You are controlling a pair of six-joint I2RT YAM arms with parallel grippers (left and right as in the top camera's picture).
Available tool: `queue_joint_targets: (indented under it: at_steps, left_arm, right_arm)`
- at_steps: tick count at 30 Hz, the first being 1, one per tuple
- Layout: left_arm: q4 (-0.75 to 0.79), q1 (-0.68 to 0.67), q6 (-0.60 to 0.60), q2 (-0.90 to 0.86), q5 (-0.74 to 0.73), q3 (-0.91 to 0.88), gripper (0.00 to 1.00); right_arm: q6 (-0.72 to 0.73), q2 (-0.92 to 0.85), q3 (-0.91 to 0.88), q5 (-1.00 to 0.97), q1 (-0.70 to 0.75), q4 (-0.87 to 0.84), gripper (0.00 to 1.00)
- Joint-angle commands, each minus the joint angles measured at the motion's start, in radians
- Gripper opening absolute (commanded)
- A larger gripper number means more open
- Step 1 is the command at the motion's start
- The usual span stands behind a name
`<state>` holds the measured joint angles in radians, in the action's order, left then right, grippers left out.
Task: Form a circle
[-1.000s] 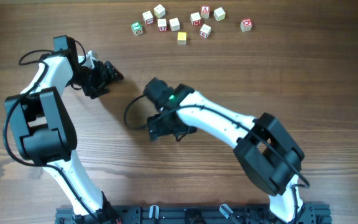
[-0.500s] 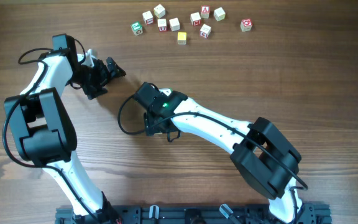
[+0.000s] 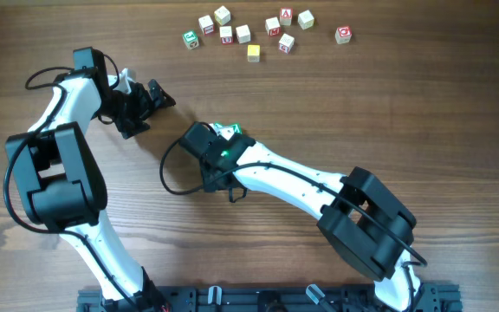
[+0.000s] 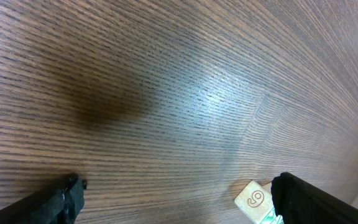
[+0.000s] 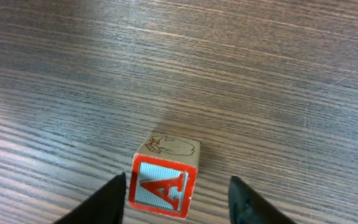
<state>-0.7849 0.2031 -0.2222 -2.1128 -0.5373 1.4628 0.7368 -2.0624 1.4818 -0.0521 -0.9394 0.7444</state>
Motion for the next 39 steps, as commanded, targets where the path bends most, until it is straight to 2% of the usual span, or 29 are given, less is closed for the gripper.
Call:
queue_joint_targets:
  at_steps: [1,14,22,28,30,39]
  left_arm:
    - [-0.005,0.002,0.006,-0.03,0.064,-0.024,1.0]
    - [-0.005,0.002,0.006,-0.03,0.064,-0.024,1.0]
    - [-0.005,0.002,0.006,-0.03,0.064,-0.024,1.0]
    - [-0.005,0.002,0.006,-0.03,0.064,-0.024,1.0]
    - [-0.005,0.002,0.006,-0.03,0.064,-0.024,1.0]
    - [-0.005,0.002,0.006,-0.03,0.064,-0.024,1.0]
  right_arm:
    - [0.031,-0.039,-0.002,-0.034,-0.006,-0.004,0.47]
    - [0.06,-0.056,-0.001,-0.035,-0.006,-0.008,0.39]
    - [0.059,-0.055,0.042,-0.063,-0.005,-0.009,0.27]
    - [0.067,-0.055,0.103,-0.111,0.003,-0.011,0.26]
    - [0.089,-0.055,0.124,-0.137,0.011,-0.012,0.23]
    - [0.099,-0.077,0.124,-0.146,0.055,-0.032,0.22]
